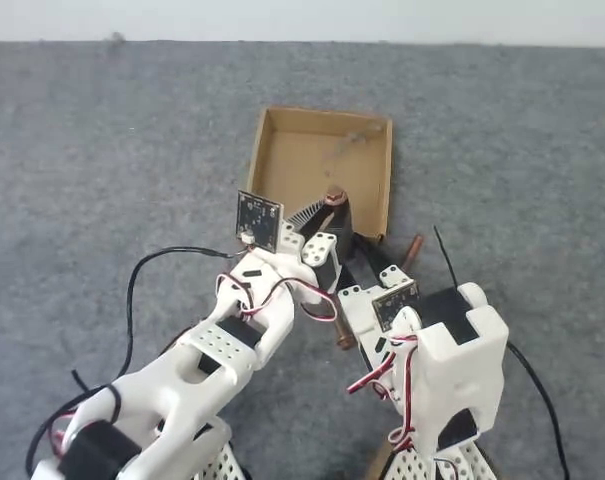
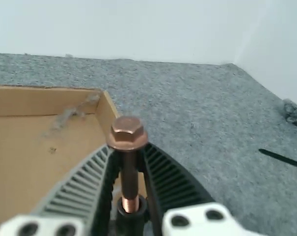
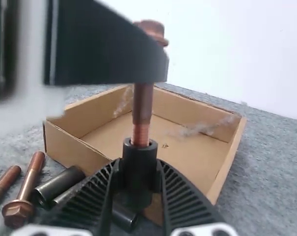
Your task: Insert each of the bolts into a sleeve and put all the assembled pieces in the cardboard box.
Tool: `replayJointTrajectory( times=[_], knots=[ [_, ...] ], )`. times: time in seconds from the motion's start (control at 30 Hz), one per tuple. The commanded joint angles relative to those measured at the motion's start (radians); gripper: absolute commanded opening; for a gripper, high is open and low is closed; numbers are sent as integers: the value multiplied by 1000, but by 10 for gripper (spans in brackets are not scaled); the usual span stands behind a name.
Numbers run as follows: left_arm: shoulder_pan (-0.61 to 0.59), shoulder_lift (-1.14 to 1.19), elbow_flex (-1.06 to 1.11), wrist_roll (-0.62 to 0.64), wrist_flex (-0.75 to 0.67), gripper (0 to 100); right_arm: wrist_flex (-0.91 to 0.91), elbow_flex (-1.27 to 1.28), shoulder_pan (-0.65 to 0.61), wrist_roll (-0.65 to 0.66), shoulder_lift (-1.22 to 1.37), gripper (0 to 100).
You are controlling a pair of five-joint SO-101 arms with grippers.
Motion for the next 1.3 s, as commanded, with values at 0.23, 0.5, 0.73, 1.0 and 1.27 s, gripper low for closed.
replayJointTrajectory(
  times=[0.23,0.5,0.73,1.0,1.27],
  knots=[
    [3,-48,15,-5,41,12,-28,29,5,20,-61,6],
    [21,-48,16,-112,89,15,-28,29,5,20,-61,6],
    [21,-48,18,-112,89,16,-28,29,5,20,-61,6],
    [17,-48,18,-112,86,16,-30,29,5,20,-61,6],
    [17,-48,18,-109,86,70,-30,29,5,20,-61,6]
  ],
)
